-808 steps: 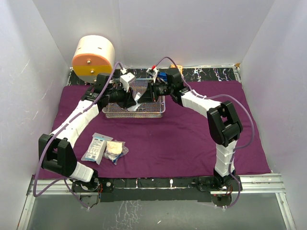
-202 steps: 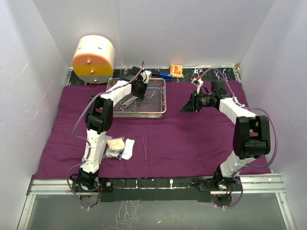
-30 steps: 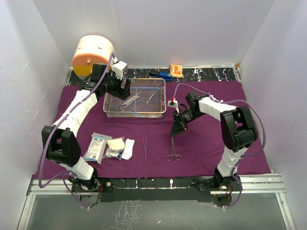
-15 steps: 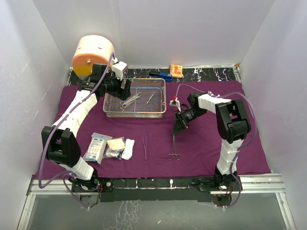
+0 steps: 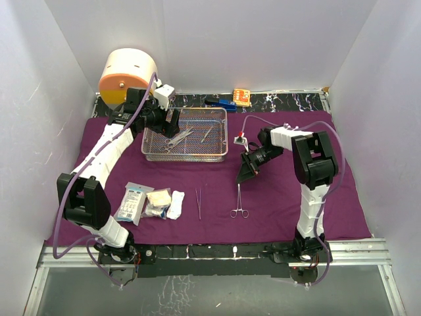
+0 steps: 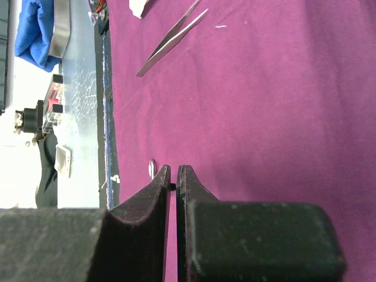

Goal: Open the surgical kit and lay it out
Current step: Place the medical item in the surgical kit.

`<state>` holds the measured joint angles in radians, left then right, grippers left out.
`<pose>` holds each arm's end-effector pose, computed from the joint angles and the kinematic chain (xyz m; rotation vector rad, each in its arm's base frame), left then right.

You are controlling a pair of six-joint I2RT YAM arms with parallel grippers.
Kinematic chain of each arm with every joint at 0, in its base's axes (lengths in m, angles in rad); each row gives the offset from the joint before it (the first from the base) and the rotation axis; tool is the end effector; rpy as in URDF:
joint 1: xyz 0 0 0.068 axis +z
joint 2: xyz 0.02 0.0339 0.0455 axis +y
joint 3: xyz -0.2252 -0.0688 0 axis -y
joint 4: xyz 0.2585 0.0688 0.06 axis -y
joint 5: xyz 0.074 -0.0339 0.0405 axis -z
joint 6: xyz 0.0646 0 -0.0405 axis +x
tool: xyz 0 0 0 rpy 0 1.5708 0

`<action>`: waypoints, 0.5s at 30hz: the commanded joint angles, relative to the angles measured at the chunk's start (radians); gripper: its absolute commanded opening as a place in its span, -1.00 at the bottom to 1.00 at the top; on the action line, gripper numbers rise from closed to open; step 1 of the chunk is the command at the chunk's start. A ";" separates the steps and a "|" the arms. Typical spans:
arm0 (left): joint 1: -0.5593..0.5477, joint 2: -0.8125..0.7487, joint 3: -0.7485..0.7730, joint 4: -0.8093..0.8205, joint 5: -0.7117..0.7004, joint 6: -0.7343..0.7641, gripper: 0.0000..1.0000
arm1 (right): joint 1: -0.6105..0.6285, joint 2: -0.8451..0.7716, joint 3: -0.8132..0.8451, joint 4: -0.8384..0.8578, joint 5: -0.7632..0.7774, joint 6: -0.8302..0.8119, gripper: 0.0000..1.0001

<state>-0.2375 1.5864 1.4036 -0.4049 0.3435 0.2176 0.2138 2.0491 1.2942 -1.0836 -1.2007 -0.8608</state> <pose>0.3844 -0.1154 0.2759 0.6747 2.0350 -0.3816 0.3071 0.1283 0.0861 -1.0622 2.2252 1.6989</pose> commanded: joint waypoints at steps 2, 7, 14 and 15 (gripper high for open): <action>0.006 -0.028 0.001 -0.002 0.031 0.012 0.72 | -0.019 0.053 0.060 0.026 0.016 -0.067 -0.90; 0.006 -0.024 -0.001 -0.001 0.028 0.014 0.73 | -0.021 0.090 0.079 0.027 0.026 -0.076 -0.81; 0.005 -0.009 -0.023 0.022 0.024 0.008 0.73 | -0.023 0.119 0.136 0.054 0.080 -0.035 -0.43; 0.004 -0.005 -0.026 0.027 0.021 0.004 0.73 | -0.024 0.117 0.142 0.074 0.094 -0.016 -0.39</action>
<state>-0.2375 1.5875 1.3968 -0.3958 0.3489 0.2241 0.1986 2.1666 1.3750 -1.0698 -1.1431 -0.9001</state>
